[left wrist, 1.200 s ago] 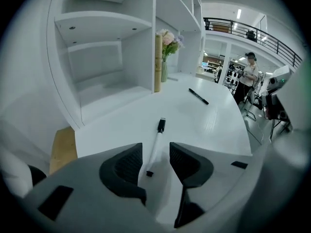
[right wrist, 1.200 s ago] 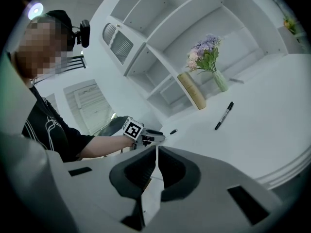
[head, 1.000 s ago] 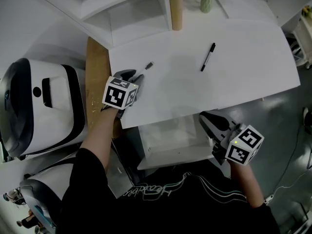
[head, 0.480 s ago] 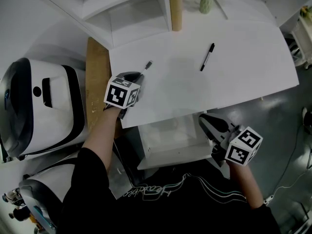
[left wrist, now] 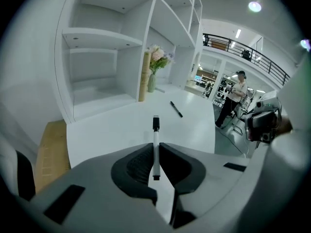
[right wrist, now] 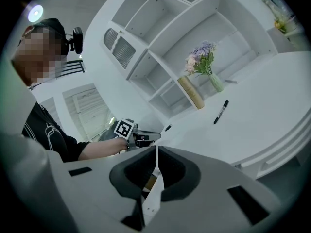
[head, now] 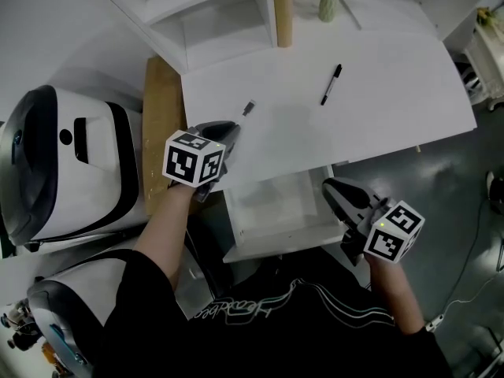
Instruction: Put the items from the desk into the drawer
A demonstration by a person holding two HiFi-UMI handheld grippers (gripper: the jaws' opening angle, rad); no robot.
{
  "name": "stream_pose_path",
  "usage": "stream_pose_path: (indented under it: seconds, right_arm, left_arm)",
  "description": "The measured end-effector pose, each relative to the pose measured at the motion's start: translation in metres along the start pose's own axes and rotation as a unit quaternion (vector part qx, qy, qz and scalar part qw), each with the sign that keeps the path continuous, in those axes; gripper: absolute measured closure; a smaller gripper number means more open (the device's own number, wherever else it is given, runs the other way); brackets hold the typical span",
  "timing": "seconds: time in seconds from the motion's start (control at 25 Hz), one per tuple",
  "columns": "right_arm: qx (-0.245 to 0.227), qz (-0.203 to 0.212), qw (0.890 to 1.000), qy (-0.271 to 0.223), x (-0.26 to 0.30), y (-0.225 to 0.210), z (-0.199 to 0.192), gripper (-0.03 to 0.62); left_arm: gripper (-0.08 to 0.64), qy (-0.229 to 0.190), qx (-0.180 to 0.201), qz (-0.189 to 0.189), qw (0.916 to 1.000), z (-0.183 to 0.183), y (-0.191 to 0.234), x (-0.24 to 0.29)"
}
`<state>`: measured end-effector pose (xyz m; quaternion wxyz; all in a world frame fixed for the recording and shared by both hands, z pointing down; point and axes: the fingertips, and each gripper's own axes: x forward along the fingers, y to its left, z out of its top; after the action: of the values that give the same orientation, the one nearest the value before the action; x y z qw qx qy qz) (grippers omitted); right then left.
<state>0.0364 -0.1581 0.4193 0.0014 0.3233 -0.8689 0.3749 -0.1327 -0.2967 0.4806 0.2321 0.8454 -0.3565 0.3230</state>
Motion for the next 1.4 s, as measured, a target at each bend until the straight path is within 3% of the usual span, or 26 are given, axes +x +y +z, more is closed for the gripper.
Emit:
stream_pose_path:
  seconds: [0.36, 0.72, 0.96, 1.4]
  right_arm:
    - [-0.006, -0.014, 1.000, -0.024, -0.025, 0.033, -0.018, 0.546]
    - [0.004, -0.038, 0.999, -0.039, -0.051, 0.051, -0.044, 0.546]
    - [0.015, -0.055, 0.998, -0.041, -0.066, 0.046, -0.061, 0.546]
    - [0.047, -0.087, 0.994, -0.035, -0.091, 0.002, -0.070, 0.546]
  left_arm:
    - [0.506, -0.050, 0.055, -0.046, 0.9962, -0.007, -0.084, -0.064]
    - [0.506, -0.034, 0.123, -0.094, 0.9873, -0.053, -0.156, -0.089]
    - [0.506, 0.001, 0.151, -0.128, 0.9802, -0.094, -0.178, -0.063]
    - [0.506, 0.093, 0.193, -0.136, 0.9673, -0.170, -0.184, 0.044]
